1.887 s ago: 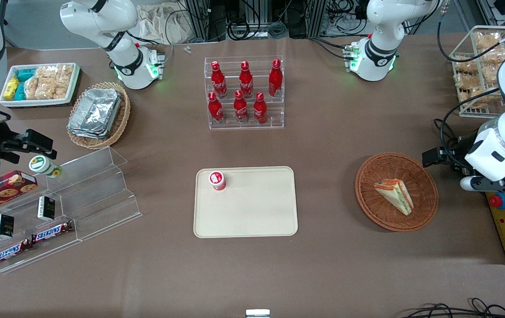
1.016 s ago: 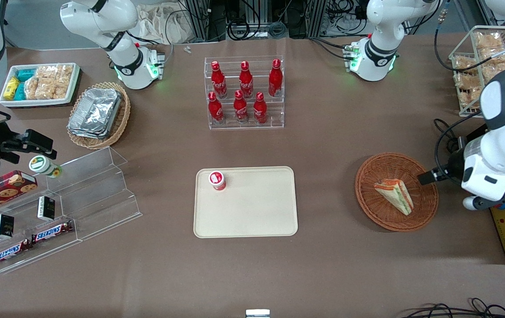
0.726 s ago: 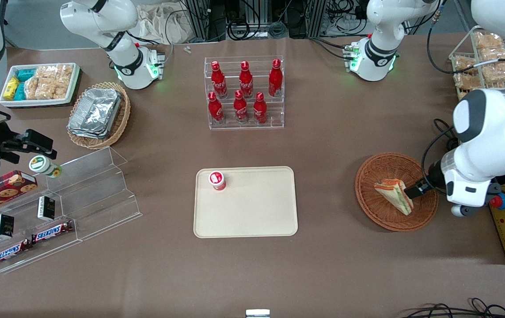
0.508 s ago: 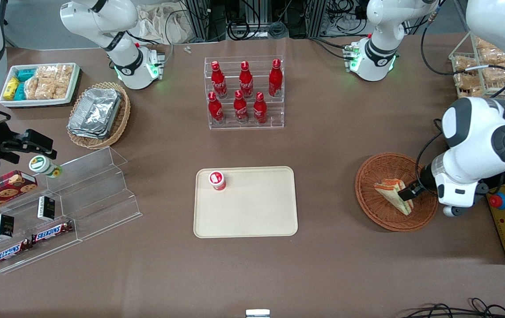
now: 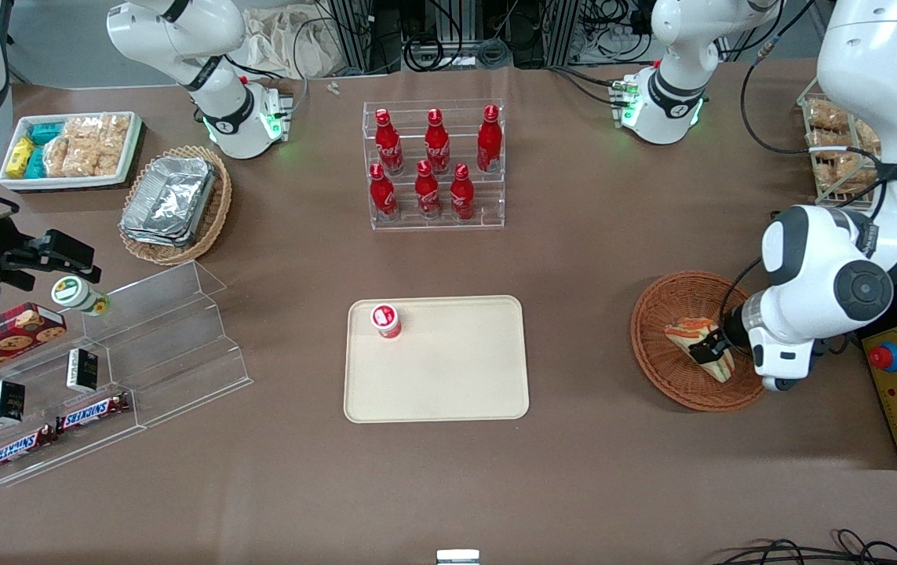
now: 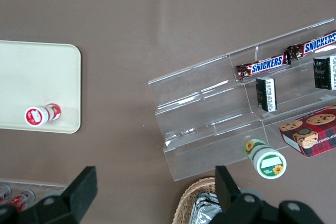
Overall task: Place sandwich from basket to tray
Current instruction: 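Move the left gripper down over the wrapped sandwich in the wicker basket, then close the left gripper on the sandwich and lift it from the basket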
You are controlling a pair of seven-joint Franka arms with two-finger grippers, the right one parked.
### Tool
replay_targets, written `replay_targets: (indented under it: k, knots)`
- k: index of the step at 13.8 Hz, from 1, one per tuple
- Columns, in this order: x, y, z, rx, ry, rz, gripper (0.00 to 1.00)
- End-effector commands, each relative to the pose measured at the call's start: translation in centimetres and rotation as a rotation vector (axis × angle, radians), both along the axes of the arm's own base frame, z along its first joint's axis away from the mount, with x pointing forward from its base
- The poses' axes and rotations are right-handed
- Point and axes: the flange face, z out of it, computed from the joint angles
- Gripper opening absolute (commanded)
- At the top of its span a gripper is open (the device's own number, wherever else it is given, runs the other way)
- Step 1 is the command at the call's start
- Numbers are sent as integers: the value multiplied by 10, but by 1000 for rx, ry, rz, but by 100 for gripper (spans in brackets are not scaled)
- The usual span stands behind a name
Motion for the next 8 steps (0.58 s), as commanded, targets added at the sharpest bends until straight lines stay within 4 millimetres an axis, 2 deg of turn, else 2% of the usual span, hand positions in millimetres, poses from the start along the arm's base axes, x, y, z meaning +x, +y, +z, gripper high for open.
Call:
replay_targets:
  k: [1,4,8]
  knots:
    - [-1,9,-14,20,7,35,100]
    - [-1,13,-26,17,14,44,100]
    - [3,6,-48,6,4,96,100]
